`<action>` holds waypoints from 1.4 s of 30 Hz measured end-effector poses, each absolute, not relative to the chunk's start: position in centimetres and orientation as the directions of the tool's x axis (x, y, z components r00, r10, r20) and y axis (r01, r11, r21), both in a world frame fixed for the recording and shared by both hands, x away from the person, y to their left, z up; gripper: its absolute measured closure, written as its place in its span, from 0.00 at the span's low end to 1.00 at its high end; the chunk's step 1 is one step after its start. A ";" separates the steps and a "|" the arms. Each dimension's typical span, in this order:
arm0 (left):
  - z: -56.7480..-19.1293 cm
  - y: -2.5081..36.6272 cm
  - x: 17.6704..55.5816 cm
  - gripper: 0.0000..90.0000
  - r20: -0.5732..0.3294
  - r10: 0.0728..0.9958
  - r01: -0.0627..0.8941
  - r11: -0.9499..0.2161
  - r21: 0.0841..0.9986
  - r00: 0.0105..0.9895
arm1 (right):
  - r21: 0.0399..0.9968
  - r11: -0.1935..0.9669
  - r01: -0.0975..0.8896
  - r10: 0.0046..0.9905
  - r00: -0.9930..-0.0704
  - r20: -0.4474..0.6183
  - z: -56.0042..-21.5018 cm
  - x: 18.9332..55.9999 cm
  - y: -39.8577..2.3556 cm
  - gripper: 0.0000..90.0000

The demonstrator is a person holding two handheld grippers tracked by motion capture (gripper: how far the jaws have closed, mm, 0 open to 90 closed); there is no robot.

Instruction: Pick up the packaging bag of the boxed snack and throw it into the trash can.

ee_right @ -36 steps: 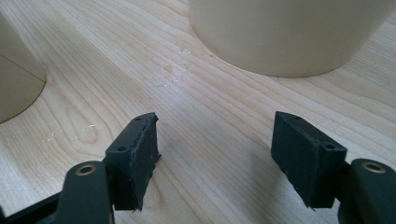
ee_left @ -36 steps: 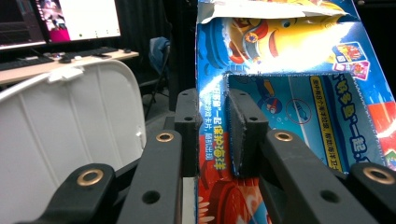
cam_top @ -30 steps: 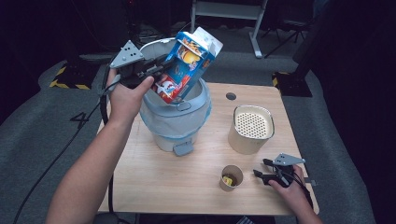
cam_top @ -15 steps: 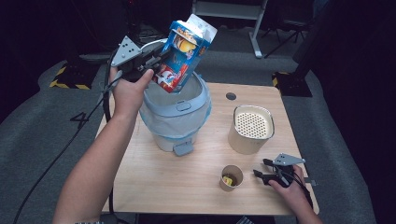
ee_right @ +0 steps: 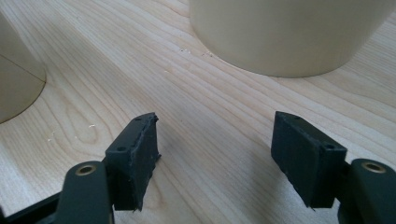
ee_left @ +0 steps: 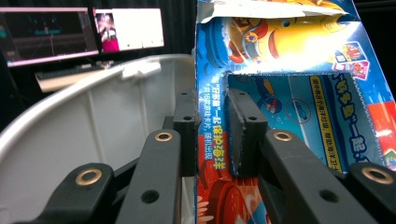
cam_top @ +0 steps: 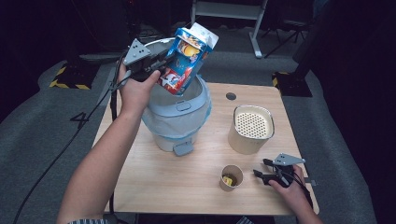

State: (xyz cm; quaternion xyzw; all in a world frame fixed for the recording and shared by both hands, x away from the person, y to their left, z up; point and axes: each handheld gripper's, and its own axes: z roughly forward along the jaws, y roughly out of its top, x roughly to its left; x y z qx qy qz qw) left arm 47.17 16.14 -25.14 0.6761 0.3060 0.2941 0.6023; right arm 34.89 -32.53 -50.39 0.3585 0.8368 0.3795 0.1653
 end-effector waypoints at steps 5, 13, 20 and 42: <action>-25.3 16.1 47.5 0.84 0.016 0.769 0.094 -0.099 0.991 0.639 | 0.754 0.455 0.474 0.725 -0.689 -0.004 -50.4 34.9 -32.5 0.35; -25.2 15.8 47.7 0.84 0.018 0.772 0.120 -0.122 0.985 0.635 | 0.754 0.455 0.475 0.725 -0.688 -0.004 -50.4 34.9 -32.5 0.35; -25.1 15.5 48.0 0.83 0.026 0.778 0.138 -0.144 0.980 0.627 | 0.754 0.455 0.475 0.725 -0.688 -0.004 -50.4 34.9 -32.5 0.35; -24.9 15.9 46.4 0.48 0.039 0.759 0.294 -0.298 0.908 0.649 | 0.753 0.455 0.475 0.725 -0.688 -0.005 -50.4 34.9 -32.5 0.35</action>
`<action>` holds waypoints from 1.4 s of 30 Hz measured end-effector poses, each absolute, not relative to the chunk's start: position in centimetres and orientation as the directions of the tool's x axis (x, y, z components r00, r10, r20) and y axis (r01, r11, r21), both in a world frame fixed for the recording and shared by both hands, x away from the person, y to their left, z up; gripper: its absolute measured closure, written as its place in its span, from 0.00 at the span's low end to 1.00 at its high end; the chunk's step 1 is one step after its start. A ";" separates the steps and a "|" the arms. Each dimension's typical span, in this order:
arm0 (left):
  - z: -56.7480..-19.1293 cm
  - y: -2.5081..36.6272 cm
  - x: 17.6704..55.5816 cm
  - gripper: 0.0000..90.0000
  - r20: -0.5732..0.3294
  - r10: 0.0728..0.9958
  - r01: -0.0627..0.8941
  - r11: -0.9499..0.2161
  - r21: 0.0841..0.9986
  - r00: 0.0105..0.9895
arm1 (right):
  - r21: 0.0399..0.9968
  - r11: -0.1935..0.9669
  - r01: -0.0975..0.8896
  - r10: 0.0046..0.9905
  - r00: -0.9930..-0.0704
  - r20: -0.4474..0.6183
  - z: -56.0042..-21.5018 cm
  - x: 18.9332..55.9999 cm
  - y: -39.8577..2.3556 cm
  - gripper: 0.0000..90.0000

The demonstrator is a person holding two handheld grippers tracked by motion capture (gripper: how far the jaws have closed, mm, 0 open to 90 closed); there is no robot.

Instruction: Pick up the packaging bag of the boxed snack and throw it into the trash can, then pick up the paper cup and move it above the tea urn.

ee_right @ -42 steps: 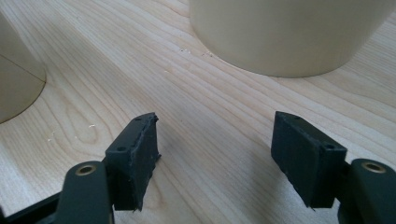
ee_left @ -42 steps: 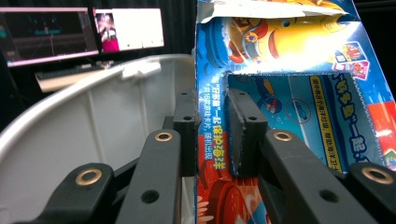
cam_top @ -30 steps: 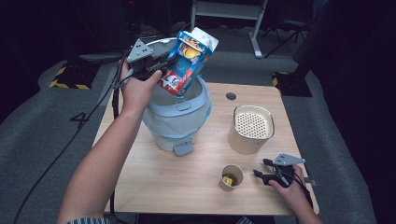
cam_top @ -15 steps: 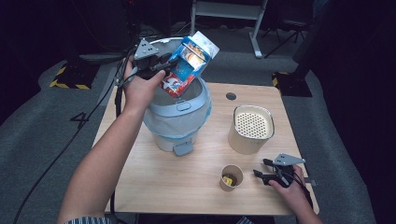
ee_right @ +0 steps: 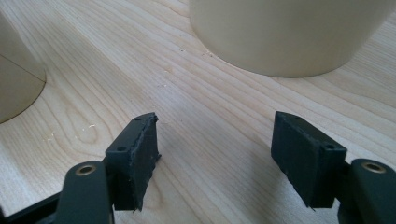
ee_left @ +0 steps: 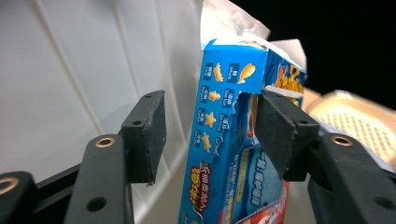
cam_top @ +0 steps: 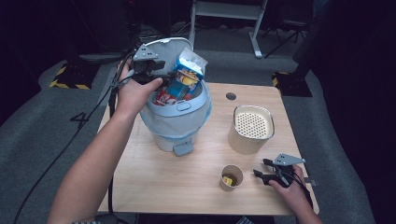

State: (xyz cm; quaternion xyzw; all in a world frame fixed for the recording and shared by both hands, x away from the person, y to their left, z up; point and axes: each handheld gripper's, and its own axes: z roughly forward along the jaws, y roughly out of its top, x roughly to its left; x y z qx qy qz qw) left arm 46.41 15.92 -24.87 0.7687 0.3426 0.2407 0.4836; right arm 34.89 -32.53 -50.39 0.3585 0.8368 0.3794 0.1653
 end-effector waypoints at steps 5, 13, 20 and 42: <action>-25.1 16.6 44.6 0.48 0.069 0.734 0.353 -0.405 0.843 0.676 | 0.754 0.455 0.474 0.725 -0.689 -0.005 -50.4 34.9 -32.5 0.35; -25.0 18.1 42.7 0.47 0.038 0.714 0.325 -0.365 0.873 0.700 | 0.753 0.455 0.474 0.725 -0.689 -0.004 -50.4 34.9 -32.5 0.35; -25.1 18.6 40.2 0.45 0.030 0.652 0.282 -0.368 0.886 0.757 | 0.754 0.455 0.474 0.725 -0.688 -0.004 -50.4 34.9 -32.5 0.35; -31.8 21.0 33.0 0.42 0.036 0.593 0.259 -0.405 0.877 0.804 | 0.737 0.465 0.491 0.729 -0.685 -0.004 -50.3 34.2 -32.1 0.27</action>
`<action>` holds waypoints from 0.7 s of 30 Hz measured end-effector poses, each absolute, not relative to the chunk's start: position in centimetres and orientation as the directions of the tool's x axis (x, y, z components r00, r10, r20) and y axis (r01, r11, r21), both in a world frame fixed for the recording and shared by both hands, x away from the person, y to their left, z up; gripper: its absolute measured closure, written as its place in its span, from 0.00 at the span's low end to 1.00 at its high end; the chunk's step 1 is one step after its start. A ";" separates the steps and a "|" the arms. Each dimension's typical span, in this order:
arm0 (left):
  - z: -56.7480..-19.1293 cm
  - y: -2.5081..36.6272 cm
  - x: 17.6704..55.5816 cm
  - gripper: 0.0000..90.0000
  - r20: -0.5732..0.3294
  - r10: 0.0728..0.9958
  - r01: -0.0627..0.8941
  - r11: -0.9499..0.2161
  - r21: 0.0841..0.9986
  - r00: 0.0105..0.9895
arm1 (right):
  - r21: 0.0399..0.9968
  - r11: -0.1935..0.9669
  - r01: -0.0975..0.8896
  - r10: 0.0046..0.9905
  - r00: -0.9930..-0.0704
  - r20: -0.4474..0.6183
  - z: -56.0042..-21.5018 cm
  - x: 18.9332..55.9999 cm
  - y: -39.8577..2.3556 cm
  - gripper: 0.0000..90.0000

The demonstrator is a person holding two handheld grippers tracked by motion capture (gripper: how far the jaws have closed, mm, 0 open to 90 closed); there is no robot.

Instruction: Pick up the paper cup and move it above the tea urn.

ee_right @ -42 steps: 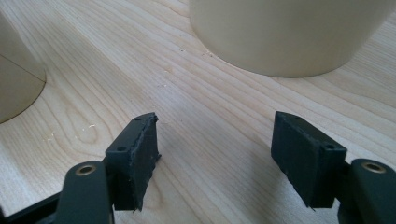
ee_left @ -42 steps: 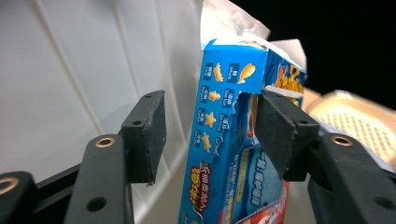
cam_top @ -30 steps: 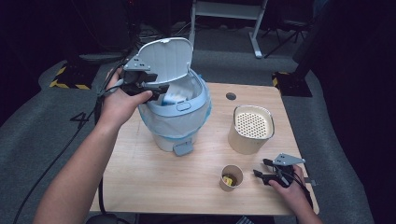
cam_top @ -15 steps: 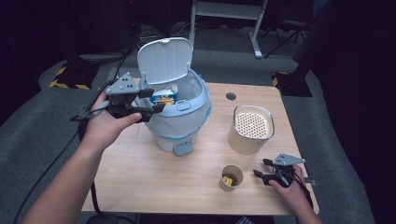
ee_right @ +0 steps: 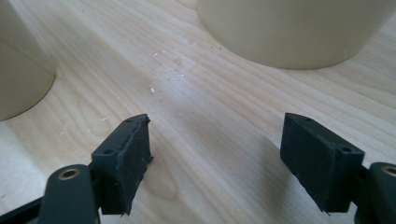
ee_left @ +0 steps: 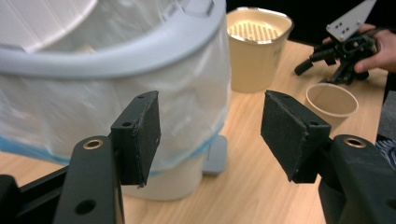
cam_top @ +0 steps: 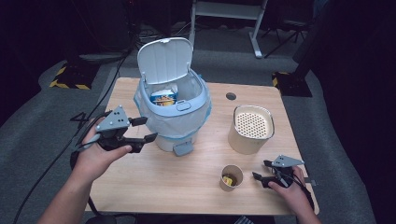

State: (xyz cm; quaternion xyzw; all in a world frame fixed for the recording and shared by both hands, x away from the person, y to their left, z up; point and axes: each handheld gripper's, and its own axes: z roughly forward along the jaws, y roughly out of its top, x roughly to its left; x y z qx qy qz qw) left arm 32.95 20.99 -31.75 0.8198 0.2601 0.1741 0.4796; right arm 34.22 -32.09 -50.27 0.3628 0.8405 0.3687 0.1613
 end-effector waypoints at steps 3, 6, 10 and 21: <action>-33.2 20.9 32.8 0.42 0.023 0.590 0.272 -0.406 0.873 0.807 | 0.721 0.485 0.494 0.716 -0.698 -0.003 -50.0 34.0 -32.0 0.28; -34.8 20.7 33.0 0.42 0.002 0.591 0.300 -0.413 0.860 0.807 | 0.714 0.489 0.501 0.706 -0.708 0.013 -49.9 33.7 -32.0 0.28; -36.8 20.7 33.1 0.42 -0.011 0.607 0.326 -0.411 0.852 0.794 | 0.710 0.499 0.496 0.688 -0.725 0.023 -49.5 33.1 -31.7 0.28; -41.6 20.9 33.8 0.42 -0.068 0.639 0.396 -0.385 0.834 0.766 | 0.732 0.500 0.463 0.642 -0.766 0.046 -48.9 32.2 -30.6 0.24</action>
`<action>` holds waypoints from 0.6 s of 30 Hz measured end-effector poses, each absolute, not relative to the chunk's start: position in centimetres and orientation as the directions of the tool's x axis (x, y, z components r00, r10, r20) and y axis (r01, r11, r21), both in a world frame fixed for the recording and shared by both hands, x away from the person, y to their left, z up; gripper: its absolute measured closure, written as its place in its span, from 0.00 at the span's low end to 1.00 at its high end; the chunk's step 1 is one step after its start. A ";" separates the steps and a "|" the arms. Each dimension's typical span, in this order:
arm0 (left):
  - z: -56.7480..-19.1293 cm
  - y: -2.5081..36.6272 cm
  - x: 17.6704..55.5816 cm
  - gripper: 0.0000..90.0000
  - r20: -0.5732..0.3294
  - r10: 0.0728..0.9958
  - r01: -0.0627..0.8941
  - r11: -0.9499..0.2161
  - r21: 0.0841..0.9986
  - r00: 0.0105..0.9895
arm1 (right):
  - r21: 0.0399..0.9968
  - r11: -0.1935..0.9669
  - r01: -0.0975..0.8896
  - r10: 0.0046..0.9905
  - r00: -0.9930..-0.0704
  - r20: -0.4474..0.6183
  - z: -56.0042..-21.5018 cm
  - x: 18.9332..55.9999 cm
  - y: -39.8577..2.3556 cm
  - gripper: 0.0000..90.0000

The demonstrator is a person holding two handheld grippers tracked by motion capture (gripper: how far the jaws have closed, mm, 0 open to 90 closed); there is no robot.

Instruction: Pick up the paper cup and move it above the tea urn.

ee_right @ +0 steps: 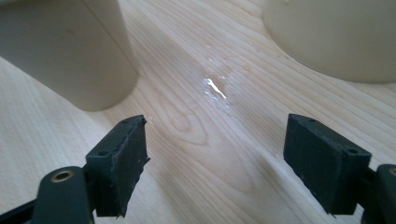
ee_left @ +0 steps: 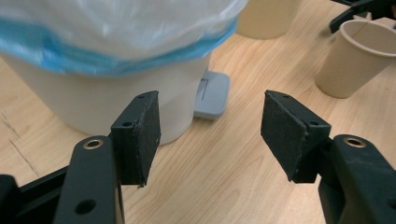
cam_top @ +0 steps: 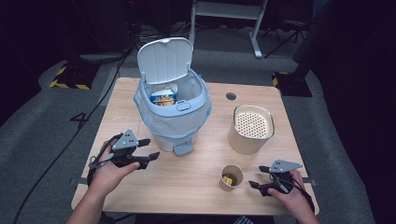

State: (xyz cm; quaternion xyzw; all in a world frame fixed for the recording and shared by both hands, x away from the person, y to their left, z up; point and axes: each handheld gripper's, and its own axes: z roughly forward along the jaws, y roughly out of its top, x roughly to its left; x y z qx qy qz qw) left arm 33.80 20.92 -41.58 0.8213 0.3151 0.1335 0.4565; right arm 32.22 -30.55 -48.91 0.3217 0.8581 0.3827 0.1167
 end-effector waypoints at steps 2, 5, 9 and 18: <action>-42.2 20.9 34.0 0.42 -0.082 0.647 0.409 -0.374 0.832 0.758 | 0.741 0.494 0.455 0.634 -0.772 0.052 -48.8 32.0 -30.4 0.24; -43.3 20.8 34.4 0.42 -0.117 0.667 0.449 -0.351 0.822 0.736 | 0.749 0.492 0.443 0.624 -0.780 0.051 -48.6 31.6 -30.2 0.24; -45.1 20.5 34.8 0.42 -0.134 0.675 0.491 -0.373 0.787 0.726 | 0.751 0.505 0.426 0.606 -0.794 0.043 -48.5 31.1 -29.8 0.24; -48.4 20.4 35.5 0.41 -0.146 0.688 0.548 -0.411 0.728 0.710 | 0.795 0.470 0.383 0.572 -0.818 0.056 -48.1 30.6 -29.1 0.24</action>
